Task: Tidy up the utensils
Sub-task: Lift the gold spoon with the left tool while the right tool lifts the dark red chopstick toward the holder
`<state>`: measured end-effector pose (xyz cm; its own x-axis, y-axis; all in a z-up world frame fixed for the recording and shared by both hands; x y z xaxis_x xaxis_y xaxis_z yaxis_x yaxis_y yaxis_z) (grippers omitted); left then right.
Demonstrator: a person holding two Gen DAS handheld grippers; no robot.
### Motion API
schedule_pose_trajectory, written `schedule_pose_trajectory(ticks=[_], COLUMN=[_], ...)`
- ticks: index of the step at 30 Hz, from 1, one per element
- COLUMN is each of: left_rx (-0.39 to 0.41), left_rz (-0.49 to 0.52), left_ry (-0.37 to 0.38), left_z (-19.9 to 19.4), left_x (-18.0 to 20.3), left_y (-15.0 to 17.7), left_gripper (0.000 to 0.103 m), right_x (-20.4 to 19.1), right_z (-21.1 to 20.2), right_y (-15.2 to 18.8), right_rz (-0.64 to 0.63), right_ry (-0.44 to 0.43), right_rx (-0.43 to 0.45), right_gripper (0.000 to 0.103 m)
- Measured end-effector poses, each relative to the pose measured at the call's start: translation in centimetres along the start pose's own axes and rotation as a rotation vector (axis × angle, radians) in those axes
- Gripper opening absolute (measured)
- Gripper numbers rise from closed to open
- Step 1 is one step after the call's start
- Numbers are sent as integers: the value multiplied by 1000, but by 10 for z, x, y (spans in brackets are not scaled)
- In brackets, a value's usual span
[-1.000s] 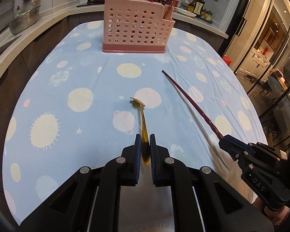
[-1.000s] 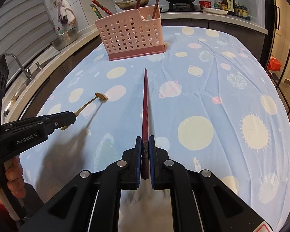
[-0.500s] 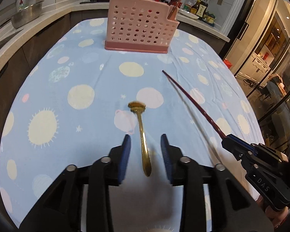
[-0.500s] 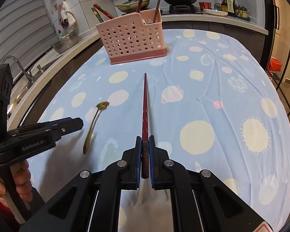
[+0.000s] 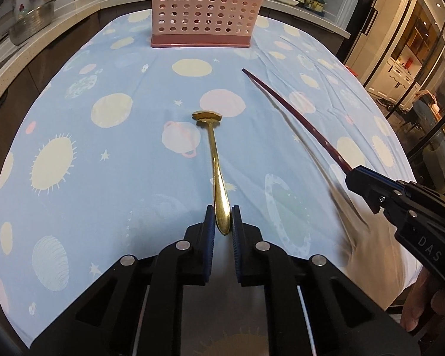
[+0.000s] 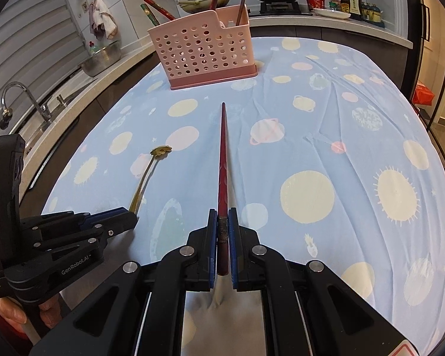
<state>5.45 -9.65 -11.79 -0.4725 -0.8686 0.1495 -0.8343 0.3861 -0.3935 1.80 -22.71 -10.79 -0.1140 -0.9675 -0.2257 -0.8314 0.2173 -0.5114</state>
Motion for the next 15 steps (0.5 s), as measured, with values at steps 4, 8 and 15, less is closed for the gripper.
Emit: schedule_pose_trajectory(ticks=[4,8,15], left_rx=[26,82,162], left_rz=[-6,-3,-6], left_ry=[4,4,8], left_z=[-14,-36,-60], left_x=[-2,-3,-6], left_y=[-5,-17,-45], left_gripper=[10,10,9], right_x=[-1,-3,-6], right_z=[-4,-14,-25], right_y=[-1,-6,-19], right_rz=[-3,-6,-11], right_ry=[-4,-8,-13], right_rx=[10,37,78], right_gripper=[7,7,7])
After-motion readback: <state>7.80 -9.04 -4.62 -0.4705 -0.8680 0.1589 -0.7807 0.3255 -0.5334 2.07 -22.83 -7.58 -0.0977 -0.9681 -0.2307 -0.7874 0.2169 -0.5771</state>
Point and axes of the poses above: each gripper's, at about its wrist camera, not at the fingertips, and z roughly the way its jaws point, x to its right, y to its underside, the point moved 7 cm from there along z, roughly the way its jaws point, and after that the axes turned 8 degrees about -x, right-handed, at the moved point
